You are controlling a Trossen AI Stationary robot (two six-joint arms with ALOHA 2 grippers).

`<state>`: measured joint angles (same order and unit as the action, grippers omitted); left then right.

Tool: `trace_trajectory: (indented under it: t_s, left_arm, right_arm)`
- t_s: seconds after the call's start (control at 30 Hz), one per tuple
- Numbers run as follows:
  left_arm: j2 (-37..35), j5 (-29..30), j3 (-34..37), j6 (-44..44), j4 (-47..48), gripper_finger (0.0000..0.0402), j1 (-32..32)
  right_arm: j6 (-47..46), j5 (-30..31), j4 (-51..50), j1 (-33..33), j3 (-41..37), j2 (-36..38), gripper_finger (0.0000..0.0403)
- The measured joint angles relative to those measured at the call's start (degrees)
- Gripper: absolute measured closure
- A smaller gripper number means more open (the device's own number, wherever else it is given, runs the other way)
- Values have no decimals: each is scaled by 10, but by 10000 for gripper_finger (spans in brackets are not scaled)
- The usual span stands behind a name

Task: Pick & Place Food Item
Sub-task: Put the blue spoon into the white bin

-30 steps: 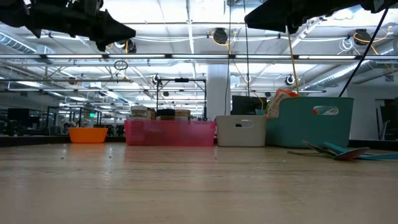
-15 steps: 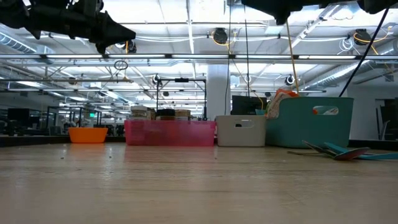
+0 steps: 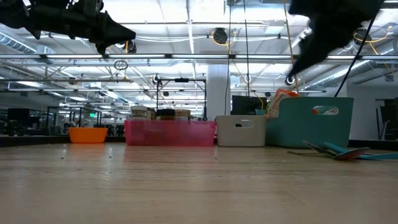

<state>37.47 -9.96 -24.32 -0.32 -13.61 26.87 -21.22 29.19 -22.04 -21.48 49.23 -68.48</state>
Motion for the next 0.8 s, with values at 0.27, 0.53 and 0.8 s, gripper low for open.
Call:
trace_trajectory:
  t_s: [0.27,0.53,0.8]
  left_arm:
    - [0,0,0,0,0,360,0]
    - [0,0,0,0,0,360,0]
    - [0,0,0,0,0,360,0]
  right_arm:
    - [-225,-115,-142,-46,0,-36,188]
    - [-343,-169,-174,-105,0,-113,193]
    - [-366,-190,-166,-128,-7,-182,204]
